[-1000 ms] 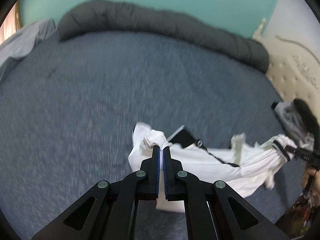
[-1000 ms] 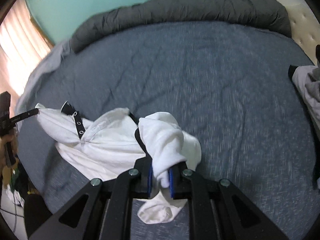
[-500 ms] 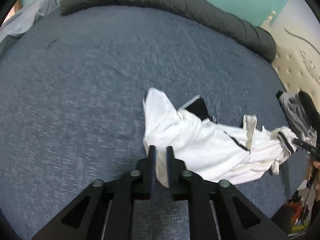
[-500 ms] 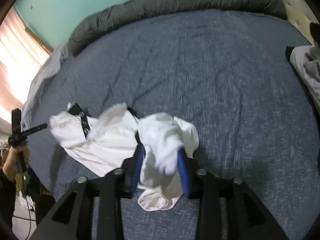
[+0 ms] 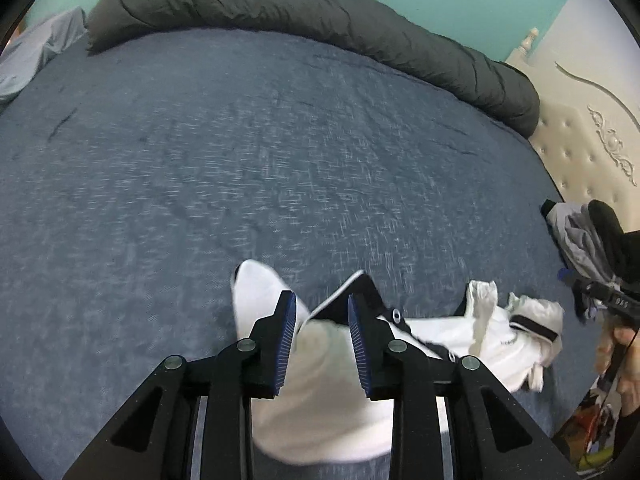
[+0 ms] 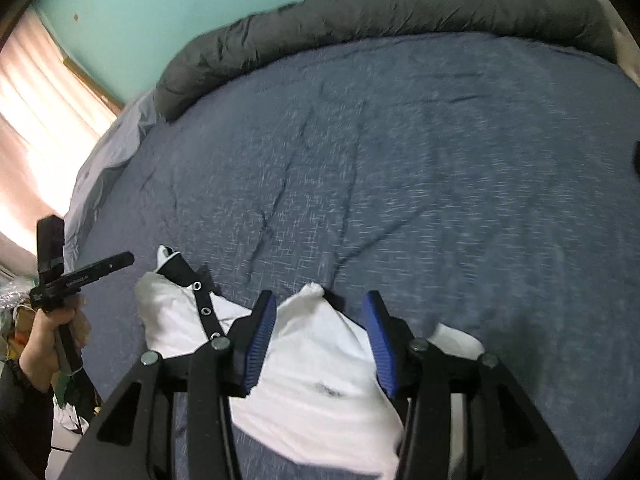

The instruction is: Fold clothes

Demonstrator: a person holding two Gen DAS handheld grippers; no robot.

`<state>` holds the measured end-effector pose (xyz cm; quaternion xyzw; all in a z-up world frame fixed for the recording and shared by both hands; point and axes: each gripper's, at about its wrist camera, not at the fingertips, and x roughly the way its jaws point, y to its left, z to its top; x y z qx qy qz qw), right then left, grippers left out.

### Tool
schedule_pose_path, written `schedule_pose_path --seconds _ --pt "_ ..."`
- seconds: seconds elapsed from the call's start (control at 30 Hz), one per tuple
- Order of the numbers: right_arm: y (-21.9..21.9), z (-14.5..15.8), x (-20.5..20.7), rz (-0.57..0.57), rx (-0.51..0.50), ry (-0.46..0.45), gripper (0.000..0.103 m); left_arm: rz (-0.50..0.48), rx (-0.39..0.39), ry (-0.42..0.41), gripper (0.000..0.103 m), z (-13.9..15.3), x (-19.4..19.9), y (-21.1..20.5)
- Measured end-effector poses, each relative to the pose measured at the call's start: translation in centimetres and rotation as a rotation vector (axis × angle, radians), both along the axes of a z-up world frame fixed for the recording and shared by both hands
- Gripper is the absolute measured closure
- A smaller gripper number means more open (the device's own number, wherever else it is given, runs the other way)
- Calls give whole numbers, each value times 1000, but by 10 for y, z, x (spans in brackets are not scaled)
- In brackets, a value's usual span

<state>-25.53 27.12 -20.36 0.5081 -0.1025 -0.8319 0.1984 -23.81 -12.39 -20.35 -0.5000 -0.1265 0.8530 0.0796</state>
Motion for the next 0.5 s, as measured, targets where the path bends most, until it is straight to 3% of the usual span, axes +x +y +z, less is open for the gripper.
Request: schedule_pose_path --seconds 0.23,0.5 --pt "-31 -32 -43 14 30 -26 59 9 9 -32 74 -34 -37 3" --pt "-47 -70 -62 64 112 -101 69 -59 30 -52 74 -48 -34 11"
